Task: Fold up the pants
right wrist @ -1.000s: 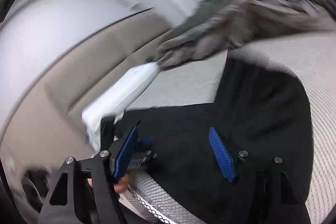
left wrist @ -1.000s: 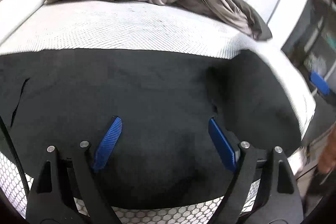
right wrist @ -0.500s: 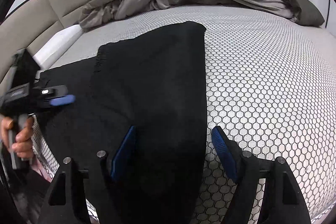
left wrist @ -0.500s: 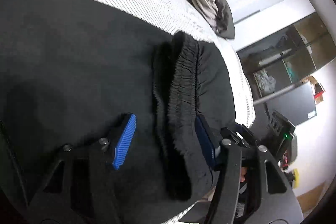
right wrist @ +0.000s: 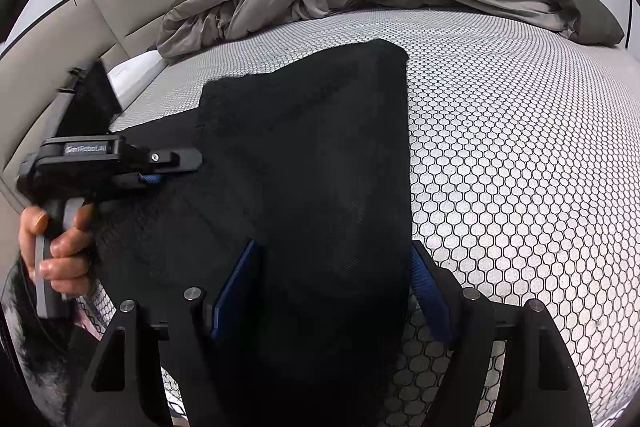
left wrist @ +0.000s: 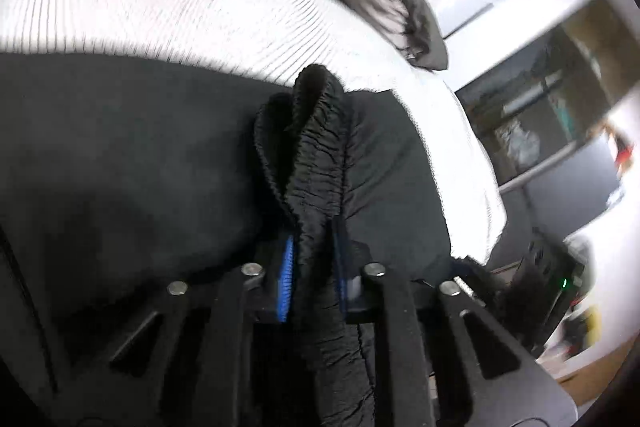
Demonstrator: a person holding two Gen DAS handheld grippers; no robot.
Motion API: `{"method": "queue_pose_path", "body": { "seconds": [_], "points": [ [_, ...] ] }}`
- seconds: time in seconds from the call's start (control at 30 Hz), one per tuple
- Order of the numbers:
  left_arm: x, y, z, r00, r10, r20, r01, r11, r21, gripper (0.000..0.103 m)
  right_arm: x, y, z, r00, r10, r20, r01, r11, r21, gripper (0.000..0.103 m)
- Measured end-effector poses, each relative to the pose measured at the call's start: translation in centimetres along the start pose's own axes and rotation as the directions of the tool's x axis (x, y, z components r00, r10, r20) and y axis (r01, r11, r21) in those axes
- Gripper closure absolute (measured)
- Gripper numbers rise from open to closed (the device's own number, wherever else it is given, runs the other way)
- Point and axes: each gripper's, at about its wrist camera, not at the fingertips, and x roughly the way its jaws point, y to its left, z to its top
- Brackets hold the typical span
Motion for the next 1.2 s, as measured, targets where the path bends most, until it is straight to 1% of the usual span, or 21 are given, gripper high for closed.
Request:
{"method": "queue_pose_path", "body": {
  "seconds": [0.13,0.23,0.27,0.3,0.33,0.37,0.4,0.43,0.47,0.53,0.6,0.7,0.77,0.83,0.9,0.93,0.97,1.03,1.07,1.17,1.2],
  "points": [
    [-4.1,-0.3,0.5,0.997,0.025,0.076,-0.028,0.999,0.043,0.093,0.8,1.4,2.2,1.0,0.013,0.003,-0.013,1.0,0.015,0.026],
    [-8.4,1.5,0.8,0.985,0.093,0.146,-0.101,0.994,0.051,0.093,0.7,2.8,3.2,0.999,0.037,0.01,-0.037,0.999,0.013,0.026],
    [-9.8,2.6,0.8,0.975,0.145,0.167,-0.155,0.987,0.05,0.093,0.7,3.5,3.4,0.999,0.049,0.011,-0.049,0.999,0.002,0.026],
    [-10.9,3.7,0.6,0.965,0.195,0.177,-0.207,0.977,0.05,0.093,0.9,4.2,3.6,0.998,0.056,0.009,-0.055,0.998,-0.012,0.026],
    [-11.7,5.2,0.2,0.945,0.271,0.185,-0.285,0.957,0.051,0.093,1.0,4.9,3.7,0.998,0.057,0.005,-0.057,0.998,-0.032,0.026],
    [-11.6,6.6,-0.2,0.911,0.376,0.169,-0.389,0.92,0.047,0.092,1.4,5.5,3.9,0.999,0.055,0.0,-0.054,0.997,-0.046,0.026],
    [-11.5,7.8,-0.4,0.887,0.438,0.143,-0.447,0.893,0.039,0.087,1.6,6.0,3.8,0.999,0.051,-0.01,-0.052,0.997,-0.065,0.026],
    [-11.0,9.3,-0.6,0.871,0.481,0.101,-0.484,0.875,0.013,0.08,2.0,6.5,3.7,0.999,0.047,-0.022,-0.049,0.995,-0.085,0.026],
    [-11.2,10.3,-0.7,0.877,0.472,0.087,-0.473,0.881,-0.014,0.078,2.3,6.8,3.4,0.999,0.037,-0.036,-0.041,0.994,-0.101,0.025],
    [-12.3,10.6,-0.6,0.895,0.434,0.106,-0.43,0.901,-0.056,0.074,2.5,7.0,2.9,0.998,0.003,-0.06,-0.011,0.992,-0.127,0.025],
    [-13.6,10.0,-0.6,0.885,0.447,0.128,-0.443,0.895,-0.058,0.071,2.0,6.7,2.3,0.998,-0.006,-0.069,-0.003,0.991,-0.133,0.025],
    [-15.5,8.8,-1.2,0.883,0.422,0.207,-0.42,0.906,-0.054,0.056,0.1,5.2,1.6,0.998,0.003,-0.064,-0.007,0.998,-0.065,0.025],
    [-16.3,8.0,-1.8,0.89,0.391,0.236,-0.39,0.919,-0.052,0.052,-0.8,3.7,0.7,0.995,0.067,-0.073,-0.065,0.997,0.032,0.025],
    [-16.5,6.3,-2.1,0.897,0.371,0.24,-0.378,0.926,-0.017,0.05,-1.1,2.6,-0.3,0.975,0.21,-0.079,-0.197,0.97,0.143,0.027],
    [-15.7,5.4,-2.3,0.894,0.385,0.229,-0.4,0.916,0.021,0.05,-0.9,2.4,-0.9,0.947,0.307,-0.096,-0.284,0.939,0.195,0.043],
    [-15.2,5.2,-2.5,0.891,0.396,0.221,-0.414,0.91,0.036,0.05,-0.5,2.6,-1.2,0.937,0.333,-0.108,-0.307,0.93,0.202,0.047],
    [-14.2,4.8,-2.5,0.89,0.401,0.215,-0.419,0.907,0.042,0.05,-0.3,2.8,-1.5,0.934,0.337,-0.121,-0.311,0.93,0.196,0.062],
    [-13.1,4.3,-2.5,0.89,0.406,0.206,-0.424,0.905,0.047,0.05,-0.2,3.3,-2.1,0.938,0.315,-0.147,-0.293,0.944,0.155,0.076],
    [-12.7,4.3,-2.4,0.889,0.408,0.208,-0.425,0.904,0.044,0.05,-1.5,3.6,-2.0,0.939,0.323,-0.118,-0.312,0.945,0.099,0.087],
    [-12.6,4.2,-2.4,0.887,0.403,0.226,-0.42,0.907,0.03,0.05,-4.6,3.7,-1.9,0.94,0.336,-0.06,-0.335,0.942,0.018,0.089],
    [-12.5,4.1,-2.4,0.888,0.4,0.228,-0.417,0.908,0.031,0.05,-4.6,3.4,-2.4,0.942,0.325,-0.079,-0.325,0.946,0.01,0.089]
  ]
}}
